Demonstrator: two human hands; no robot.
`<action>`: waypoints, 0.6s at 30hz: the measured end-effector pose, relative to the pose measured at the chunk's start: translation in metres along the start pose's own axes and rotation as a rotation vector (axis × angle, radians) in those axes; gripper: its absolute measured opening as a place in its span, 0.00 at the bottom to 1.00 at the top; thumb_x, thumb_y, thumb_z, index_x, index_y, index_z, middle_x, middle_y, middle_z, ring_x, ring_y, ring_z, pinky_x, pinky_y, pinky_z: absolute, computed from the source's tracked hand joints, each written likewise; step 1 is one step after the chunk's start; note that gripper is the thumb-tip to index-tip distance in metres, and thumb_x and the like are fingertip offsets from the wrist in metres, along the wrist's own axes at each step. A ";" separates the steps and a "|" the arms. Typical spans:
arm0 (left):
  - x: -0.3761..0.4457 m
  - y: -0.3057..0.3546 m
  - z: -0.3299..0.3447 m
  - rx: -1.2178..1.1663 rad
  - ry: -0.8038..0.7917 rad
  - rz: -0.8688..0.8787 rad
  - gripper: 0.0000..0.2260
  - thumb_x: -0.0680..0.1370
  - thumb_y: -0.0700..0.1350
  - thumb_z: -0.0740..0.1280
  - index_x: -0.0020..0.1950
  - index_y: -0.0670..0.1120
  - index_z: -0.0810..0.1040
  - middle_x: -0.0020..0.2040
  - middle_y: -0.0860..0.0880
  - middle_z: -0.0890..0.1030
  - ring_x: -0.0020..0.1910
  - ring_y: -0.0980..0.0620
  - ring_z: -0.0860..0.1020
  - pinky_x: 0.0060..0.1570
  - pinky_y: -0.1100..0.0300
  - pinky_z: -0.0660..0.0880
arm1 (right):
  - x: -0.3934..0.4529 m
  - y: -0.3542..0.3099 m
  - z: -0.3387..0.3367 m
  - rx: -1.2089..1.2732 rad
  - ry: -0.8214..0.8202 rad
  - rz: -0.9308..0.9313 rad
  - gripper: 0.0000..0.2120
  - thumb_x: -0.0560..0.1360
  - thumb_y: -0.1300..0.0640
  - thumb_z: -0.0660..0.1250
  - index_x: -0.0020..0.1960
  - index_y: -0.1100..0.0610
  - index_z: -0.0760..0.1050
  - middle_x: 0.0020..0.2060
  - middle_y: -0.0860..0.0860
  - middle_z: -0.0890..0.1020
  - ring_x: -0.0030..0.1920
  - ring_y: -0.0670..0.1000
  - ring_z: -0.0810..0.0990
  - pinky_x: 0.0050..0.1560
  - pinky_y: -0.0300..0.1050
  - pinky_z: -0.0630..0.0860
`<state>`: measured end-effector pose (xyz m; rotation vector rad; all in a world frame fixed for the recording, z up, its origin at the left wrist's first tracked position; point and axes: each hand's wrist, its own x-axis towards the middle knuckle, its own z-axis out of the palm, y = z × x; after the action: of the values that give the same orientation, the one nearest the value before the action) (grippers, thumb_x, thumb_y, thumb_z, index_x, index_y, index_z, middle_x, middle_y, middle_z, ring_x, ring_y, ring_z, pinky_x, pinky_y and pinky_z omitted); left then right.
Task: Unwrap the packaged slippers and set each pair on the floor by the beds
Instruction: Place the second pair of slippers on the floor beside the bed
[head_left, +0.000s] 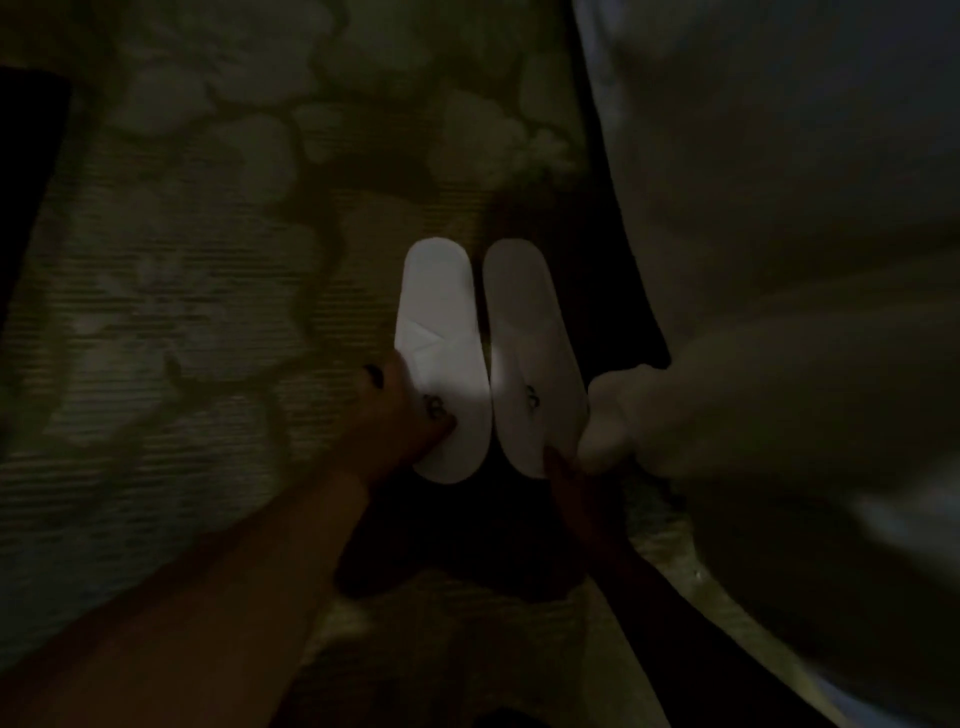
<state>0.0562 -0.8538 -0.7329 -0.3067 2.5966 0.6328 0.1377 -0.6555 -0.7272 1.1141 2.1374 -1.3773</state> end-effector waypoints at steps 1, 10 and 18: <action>0.000 0.001 0.000 -0.012 -0.016 0.001 0.46 0.70 0.61 0.71 0.78 0.45 0.51 0.73 0.35 0.60 0.67 0.33 0.69 0.62 0.46 0.70 | 0.001 -0.003 0.003 0.041 0.035 -0.019 0.30 0.80 0.50 0.63 0.77 0.60 0.58 0.76 0.57 0.63 0.75 0.57 0.63 0.74 0.52 0.60; -0.010 0.010 -0.010 0.012 -0.103 0.069 0.48 0.73 0.59 0.70 0.79 0.39 0.46 0.76 0.35 0.61 0.71 0.37 0.66 0.68 0.48 0.67 | -0.019 0.003 -0.002 -0.111 0.061 -0.165 0.31 0.81 0.52 0.60 0.79 0.58 0.52 0.78 0.56 0.61 0.75 0.56 0.63 0.74 0.48 0.61; -0.025 0.010 0.000 -0.036 -0.086 0.023 0.47 0.68 0.59 0.74 0.78 0.44 0.52 0.74 0.37 0.62 0.69 0.36 0.68 0.64 0.44 0.71 | -0.027 0.018 -0.012 -0.132 0.093 -0.269 0.31 0.80 0.51 0.63 0.79 0.52 0.54 0.76 0.53 0.64 0.74 0.56 0.65 0.72 0.49 0.62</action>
<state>0.0751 -0.8426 -0.7177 -0.2555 2.5123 0.6857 0.1700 -0.6525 -0.7151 0.8806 2.4793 -1.2919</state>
